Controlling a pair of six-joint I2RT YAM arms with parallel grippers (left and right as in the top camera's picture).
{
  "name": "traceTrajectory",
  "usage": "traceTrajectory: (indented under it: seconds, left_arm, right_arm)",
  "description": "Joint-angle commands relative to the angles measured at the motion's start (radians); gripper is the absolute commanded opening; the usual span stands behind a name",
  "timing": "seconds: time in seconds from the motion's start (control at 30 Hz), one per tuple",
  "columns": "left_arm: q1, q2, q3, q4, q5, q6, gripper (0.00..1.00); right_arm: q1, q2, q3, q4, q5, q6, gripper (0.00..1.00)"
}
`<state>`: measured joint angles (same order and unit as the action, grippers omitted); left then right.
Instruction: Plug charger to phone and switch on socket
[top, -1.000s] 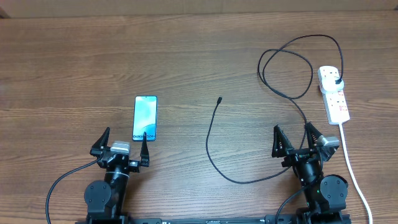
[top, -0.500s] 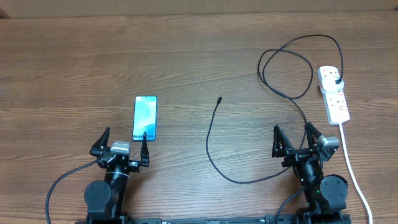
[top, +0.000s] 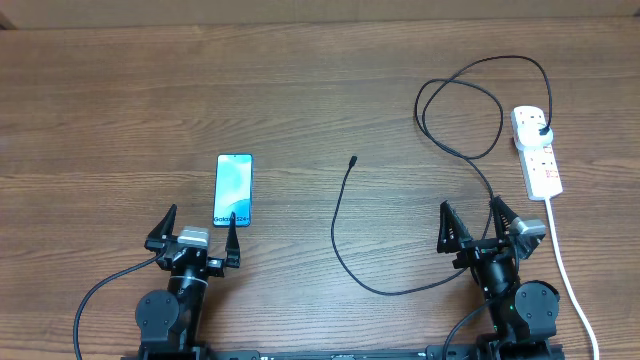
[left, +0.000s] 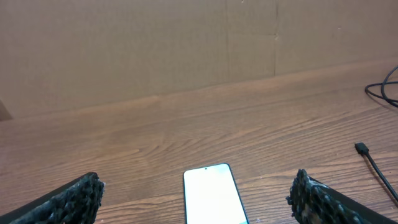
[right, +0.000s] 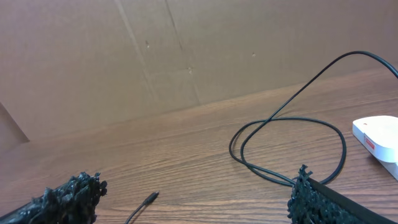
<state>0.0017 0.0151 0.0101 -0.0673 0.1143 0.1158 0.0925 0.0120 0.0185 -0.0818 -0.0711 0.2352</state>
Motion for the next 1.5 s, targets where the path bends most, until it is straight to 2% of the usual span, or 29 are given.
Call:
traceTrajectory:
  seconds: [0.0, 0.83, 1.27, 1.47]
  left_arm:
    - [0.007, -0.011, -0.005, -0.003, -0.021, 0.019, 1.0]
    - [0.007, -0.011, -0.005, 0.036, -0.006, 0.014, 1.0]
    - [0.007, -0.011, -0.002, 0.049, -0.005, -0.143, 1.0]
    - [0.007, -0.011, 0.024, 0.045, -0.001, -0.147, 1.0]
  right_arm:
    - [0.003, -0.009, -0.011, 0.005, 0.002, -0.001, 1.0]
    - [0.003, -0.009, -0.011, 0.004, 0.002, -0.001, 1.0]
    - [0.003, -0.009, -0.011, 0.004, 0.002, -0.001, 1.0]
    - [0.003, -0.009, -0.011, 0.004, 0.002, -0.001, 1.0]
